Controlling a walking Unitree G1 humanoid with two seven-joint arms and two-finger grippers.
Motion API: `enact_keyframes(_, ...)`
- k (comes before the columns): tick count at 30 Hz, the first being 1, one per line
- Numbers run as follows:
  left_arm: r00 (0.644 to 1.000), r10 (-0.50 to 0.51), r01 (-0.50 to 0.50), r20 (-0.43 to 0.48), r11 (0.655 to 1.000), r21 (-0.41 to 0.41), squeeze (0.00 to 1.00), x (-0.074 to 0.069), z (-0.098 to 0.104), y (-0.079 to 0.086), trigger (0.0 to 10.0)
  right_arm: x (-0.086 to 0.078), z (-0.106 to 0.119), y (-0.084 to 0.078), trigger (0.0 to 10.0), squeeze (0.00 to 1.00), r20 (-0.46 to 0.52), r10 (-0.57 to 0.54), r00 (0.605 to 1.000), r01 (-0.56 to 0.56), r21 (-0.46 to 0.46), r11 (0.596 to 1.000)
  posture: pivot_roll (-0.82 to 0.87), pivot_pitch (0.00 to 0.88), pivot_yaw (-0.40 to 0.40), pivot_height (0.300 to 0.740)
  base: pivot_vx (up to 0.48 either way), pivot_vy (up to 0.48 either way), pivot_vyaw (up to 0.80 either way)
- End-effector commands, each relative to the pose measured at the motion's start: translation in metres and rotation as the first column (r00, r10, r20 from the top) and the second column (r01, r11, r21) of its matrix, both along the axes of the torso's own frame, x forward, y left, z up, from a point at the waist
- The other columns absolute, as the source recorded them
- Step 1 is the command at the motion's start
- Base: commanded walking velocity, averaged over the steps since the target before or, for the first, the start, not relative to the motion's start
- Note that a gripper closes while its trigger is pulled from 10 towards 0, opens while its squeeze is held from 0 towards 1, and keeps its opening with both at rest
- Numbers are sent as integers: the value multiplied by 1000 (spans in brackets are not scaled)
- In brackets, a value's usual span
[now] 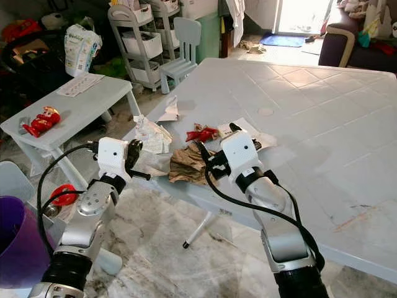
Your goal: Picking trash to rubbish bin
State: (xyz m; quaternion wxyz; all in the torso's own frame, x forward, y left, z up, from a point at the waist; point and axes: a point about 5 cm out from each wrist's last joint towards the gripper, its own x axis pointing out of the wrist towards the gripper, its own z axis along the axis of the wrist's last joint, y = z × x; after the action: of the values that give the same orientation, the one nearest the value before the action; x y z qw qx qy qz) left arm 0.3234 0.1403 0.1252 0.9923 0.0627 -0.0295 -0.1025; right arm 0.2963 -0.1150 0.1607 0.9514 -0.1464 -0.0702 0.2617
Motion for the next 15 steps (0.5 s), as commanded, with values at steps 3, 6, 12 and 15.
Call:
enact_keyframes(3, 998, 66, -67, 7, 995, 74, 0, -2, -2, 15, 10000, -20, -18, 17, 10000, 0, -134, 237, 962, -245, -52, 968, -23, 0, 86, 740, 0, 0, 0)
enact_keyframes(6, 994, 106, -105, -18, 991, 79, 0, -2, -6, 21, 10000, -25, -22, 17, 10000, 0, -162, 276, 947, -289, -58, 956, -20, 0, 85, 740, 0, 0, 0)
enact_keyframes(12, 985, 162, -157, -54, 984, 84, 0, -4, -12, 29, 10000, -31, -26, 17, 10000, 0, -196, 323, 926, -340, -60, 939, -19, 0, 85, 740, 0, 0, 0)
enact_keyframes(15, 970, 121, -106, -211, 991, 80, 0, -2, -33, 31, 10000, -33, -27, 17, 10000, 0, -210, 340, 917, -361, -74, 930, -22, 0, 85, 740, 0, 0, 0)
